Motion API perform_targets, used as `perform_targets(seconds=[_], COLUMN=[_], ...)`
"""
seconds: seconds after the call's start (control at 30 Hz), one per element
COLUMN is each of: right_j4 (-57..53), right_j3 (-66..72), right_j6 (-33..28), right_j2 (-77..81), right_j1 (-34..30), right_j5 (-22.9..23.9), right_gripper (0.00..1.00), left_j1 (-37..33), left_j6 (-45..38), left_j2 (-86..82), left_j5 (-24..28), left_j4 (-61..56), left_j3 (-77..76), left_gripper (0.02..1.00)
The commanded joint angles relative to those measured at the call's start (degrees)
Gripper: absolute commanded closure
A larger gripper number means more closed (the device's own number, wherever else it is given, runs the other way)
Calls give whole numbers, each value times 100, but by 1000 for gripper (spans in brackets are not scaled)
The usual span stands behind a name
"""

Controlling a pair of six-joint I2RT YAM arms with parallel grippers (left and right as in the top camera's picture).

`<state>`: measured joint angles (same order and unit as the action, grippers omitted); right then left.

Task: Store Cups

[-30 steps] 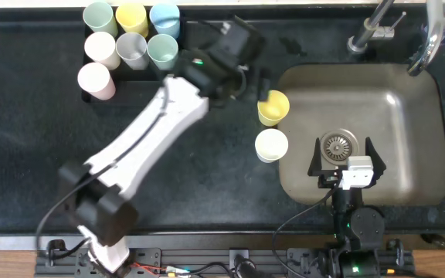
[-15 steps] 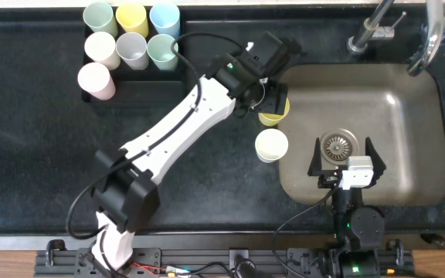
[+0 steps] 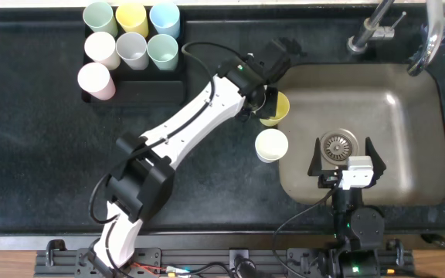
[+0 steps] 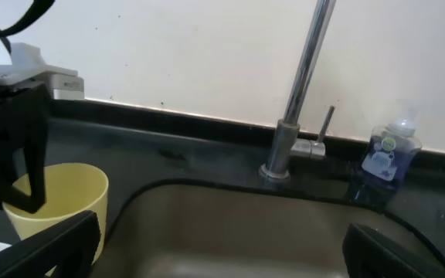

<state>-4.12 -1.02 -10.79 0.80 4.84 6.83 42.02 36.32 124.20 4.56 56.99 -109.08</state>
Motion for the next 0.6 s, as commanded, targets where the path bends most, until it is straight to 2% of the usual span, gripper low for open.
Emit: perform_targets(seconds=[0.03, 0.13, 0.23, 0.33, 0.47, 0.53, 0.6], right_j4=[33, 33, 33, 33, 33, 33, 33], right_j3=[74, 74, 74, 74, 74, 74, 74], right_j6=[-17, -17, -17, -15, -15, -17, -17], right_j2=[-59, -59, -59, -59, -59, -59, -59], right_j1=[-37, -37, -37, -37, -37, -37, -37], right_j5=[24, 24, 24, 24, 22, 22, 22], right_gripper=[5, 3, 5, 3, 5, 7, 5], left_j1=[46, 83, 138, 149, 2, -173, -431], left_j6=[22, 190, 651, 1541, 3178, 3753, 4334], left_j2=[68, 57, -127, -601, -1392, -1718, -1982], left_j5=[-2, -160, -643, -1567, -2981, -3394, -3560], left_j4=[-96, -76, 7, 61, 459, 723, 1054], left_j3=[-127, -173, -321, -354, -354, -354, -354], left_gripper=[888, 921, 952, 963, 974, 978, 982])
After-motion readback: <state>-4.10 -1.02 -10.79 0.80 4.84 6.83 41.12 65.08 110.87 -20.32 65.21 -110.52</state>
